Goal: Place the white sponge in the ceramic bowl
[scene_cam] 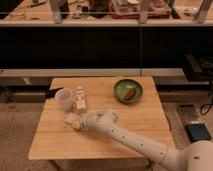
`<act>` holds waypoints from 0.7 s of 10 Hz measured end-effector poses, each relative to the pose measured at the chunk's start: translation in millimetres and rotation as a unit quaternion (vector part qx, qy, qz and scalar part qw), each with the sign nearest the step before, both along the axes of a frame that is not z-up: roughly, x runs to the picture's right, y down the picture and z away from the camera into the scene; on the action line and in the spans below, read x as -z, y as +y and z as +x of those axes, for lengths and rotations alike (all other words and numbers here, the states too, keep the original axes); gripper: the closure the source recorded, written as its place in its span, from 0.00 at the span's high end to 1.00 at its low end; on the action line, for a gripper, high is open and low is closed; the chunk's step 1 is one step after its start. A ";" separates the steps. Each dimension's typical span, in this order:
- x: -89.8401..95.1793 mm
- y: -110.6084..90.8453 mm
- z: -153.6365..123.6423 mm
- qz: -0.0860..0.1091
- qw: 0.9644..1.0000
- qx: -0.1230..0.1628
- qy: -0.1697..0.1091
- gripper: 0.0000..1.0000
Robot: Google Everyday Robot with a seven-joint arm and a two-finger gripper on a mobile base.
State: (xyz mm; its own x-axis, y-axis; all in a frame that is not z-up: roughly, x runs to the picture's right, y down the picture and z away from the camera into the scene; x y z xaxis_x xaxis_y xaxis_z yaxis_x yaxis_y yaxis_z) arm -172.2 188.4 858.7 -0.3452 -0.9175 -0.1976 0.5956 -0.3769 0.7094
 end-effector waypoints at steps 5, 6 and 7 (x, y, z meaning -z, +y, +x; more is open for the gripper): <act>13.7 -19.6 42.9 -0.001 0.999 -0.048 -0.001 0.00; 15.0 -24.9 65.1 -0.002 0.998 -0.066 0.007 0.00; 14.7 -29.2 92.5 -0.004 0.996 -0.083 0.020 0.00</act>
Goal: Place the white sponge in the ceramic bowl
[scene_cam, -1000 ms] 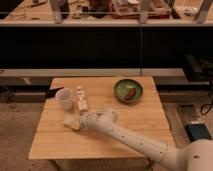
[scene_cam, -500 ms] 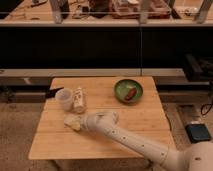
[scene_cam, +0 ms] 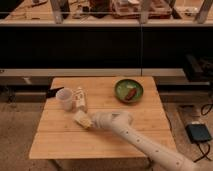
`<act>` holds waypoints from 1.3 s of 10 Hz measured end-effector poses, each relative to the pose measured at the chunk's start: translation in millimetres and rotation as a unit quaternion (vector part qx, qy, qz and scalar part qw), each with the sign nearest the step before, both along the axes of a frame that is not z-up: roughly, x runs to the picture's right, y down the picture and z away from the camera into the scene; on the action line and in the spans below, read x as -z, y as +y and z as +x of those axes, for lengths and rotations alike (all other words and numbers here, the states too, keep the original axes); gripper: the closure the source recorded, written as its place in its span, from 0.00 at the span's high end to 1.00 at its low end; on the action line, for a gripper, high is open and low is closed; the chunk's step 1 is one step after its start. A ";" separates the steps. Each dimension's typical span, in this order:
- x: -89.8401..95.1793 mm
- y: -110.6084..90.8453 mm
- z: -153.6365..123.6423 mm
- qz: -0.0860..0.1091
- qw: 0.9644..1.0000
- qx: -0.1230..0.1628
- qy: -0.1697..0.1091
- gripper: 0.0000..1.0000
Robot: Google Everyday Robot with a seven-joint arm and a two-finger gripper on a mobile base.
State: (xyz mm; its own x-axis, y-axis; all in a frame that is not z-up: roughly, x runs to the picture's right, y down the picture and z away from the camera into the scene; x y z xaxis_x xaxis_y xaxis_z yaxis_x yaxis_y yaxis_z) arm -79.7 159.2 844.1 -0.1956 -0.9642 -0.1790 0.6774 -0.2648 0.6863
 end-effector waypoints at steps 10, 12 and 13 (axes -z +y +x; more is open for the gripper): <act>6.2 -13.6 230.1 -0.060 0.970 -0.205 0.119 0.00; 7.3 -12.3 224.0 -0.060 0.971 -0.201 0.115 0.00; 7.8 -13.6 224.8 -0.058 0.971 -0.200 0.116 0.00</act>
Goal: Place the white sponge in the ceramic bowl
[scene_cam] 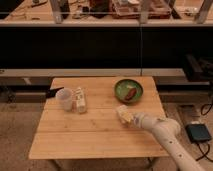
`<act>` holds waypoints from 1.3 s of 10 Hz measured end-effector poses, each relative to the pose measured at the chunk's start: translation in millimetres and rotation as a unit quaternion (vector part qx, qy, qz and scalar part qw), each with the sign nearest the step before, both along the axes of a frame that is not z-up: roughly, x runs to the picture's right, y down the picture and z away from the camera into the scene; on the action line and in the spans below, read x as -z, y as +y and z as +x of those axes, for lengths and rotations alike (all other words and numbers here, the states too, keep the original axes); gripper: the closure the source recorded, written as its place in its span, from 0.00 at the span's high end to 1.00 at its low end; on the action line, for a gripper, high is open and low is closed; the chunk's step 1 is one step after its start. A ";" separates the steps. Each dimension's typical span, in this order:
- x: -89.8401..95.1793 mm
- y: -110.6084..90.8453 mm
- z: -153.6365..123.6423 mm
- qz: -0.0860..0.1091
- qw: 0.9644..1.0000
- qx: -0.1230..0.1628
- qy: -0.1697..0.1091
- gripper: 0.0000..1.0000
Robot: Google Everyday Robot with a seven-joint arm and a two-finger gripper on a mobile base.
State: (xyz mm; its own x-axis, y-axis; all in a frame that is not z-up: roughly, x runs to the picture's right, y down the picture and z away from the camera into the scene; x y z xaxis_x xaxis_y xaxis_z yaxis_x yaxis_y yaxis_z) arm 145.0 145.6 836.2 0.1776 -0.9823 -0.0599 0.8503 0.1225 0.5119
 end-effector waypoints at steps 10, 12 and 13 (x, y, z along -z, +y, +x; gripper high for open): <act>-61.6 -121.4 13.0 0.033 0.994 -0.105 0.017 0.22; -75.5 -137.0 20.3 0.040 0.992 -0.112 0.032 0.43; -79.8 -139.7 22.0 0.041 0.992 -0.112 0.038 0.52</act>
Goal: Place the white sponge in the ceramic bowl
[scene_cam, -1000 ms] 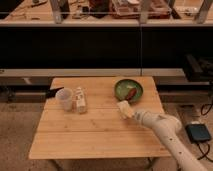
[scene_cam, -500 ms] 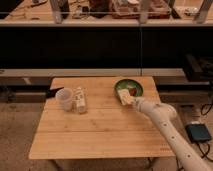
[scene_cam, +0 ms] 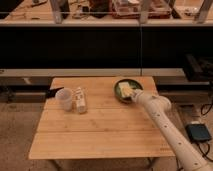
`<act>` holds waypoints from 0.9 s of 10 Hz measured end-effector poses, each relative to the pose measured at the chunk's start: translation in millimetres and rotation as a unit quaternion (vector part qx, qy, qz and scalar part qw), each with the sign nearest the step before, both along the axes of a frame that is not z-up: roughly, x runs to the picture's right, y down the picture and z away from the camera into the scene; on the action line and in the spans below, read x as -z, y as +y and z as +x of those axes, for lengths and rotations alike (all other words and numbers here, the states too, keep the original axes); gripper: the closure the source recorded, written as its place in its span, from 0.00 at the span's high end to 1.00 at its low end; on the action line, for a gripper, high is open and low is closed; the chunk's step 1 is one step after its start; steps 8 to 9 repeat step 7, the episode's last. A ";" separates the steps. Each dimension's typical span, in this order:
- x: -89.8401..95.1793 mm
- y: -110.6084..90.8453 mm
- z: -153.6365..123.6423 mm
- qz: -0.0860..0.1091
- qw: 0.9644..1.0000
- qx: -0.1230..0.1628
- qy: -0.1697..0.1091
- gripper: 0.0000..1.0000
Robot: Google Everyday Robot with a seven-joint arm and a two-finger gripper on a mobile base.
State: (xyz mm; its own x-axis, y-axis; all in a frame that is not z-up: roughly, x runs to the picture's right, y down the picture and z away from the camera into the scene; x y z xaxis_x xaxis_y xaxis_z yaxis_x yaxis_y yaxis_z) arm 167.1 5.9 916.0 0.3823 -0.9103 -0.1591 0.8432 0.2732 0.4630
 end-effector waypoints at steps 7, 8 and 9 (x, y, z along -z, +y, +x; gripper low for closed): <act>-19.4 -2.1 -4.6 0.005 0.999 0.012 0.034 0.80; -19.4 -2.1 -4.6 0.005 0.999 0.012 0.034 0.80; -19.4 -2.1 -4.6 0.005 0.999 0.012 0.034 0.80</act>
